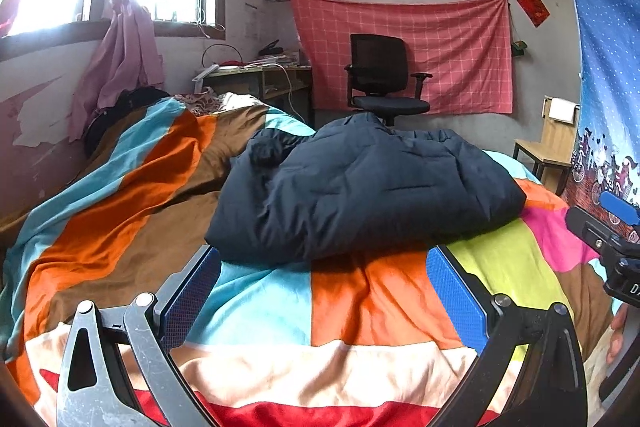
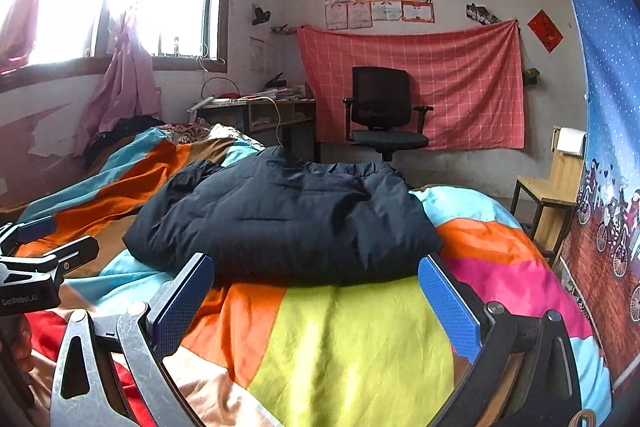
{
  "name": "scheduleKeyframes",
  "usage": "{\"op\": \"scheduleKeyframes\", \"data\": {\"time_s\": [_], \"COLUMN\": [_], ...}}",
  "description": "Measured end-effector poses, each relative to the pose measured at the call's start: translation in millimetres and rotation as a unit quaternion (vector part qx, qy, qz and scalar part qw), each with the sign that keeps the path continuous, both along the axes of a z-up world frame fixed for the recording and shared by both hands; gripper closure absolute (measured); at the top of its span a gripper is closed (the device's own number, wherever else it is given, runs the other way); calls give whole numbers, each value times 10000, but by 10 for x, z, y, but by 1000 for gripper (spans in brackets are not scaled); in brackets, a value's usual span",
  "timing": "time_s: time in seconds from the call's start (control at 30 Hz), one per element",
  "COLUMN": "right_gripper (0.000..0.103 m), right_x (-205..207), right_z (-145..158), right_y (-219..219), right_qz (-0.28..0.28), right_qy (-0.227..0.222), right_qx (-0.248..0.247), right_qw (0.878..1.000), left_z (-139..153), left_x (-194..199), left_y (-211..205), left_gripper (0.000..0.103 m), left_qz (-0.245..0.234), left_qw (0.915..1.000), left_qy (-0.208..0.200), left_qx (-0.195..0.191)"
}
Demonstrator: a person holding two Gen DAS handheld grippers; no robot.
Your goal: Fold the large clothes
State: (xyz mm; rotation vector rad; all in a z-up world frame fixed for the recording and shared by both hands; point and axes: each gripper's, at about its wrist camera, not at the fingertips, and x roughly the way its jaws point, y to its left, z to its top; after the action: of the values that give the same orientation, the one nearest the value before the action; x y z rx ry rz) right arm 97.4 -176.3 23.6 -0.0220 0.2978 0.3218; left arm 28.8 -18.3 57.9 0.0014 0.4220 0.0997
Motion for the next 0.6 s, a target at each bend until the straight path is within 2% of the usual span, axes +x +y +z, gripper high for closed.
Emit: {"op": "scheduleKeyframes", "data": {"time_s": [0.6], "right_gripper": [0], "right_x": [25], "right_z": [-22], "right_y": [-13], "right_qz": [19], "right_qy": [44], "right_qx": [24], "right_qw": [10000], "left_z": [-50], "left_x": [35], "left_y": [-25], "left_gripper": [2], "left_qz": [-131], "left_qw": [9998], "left_qy": [123], "left_qx": [-2]}}
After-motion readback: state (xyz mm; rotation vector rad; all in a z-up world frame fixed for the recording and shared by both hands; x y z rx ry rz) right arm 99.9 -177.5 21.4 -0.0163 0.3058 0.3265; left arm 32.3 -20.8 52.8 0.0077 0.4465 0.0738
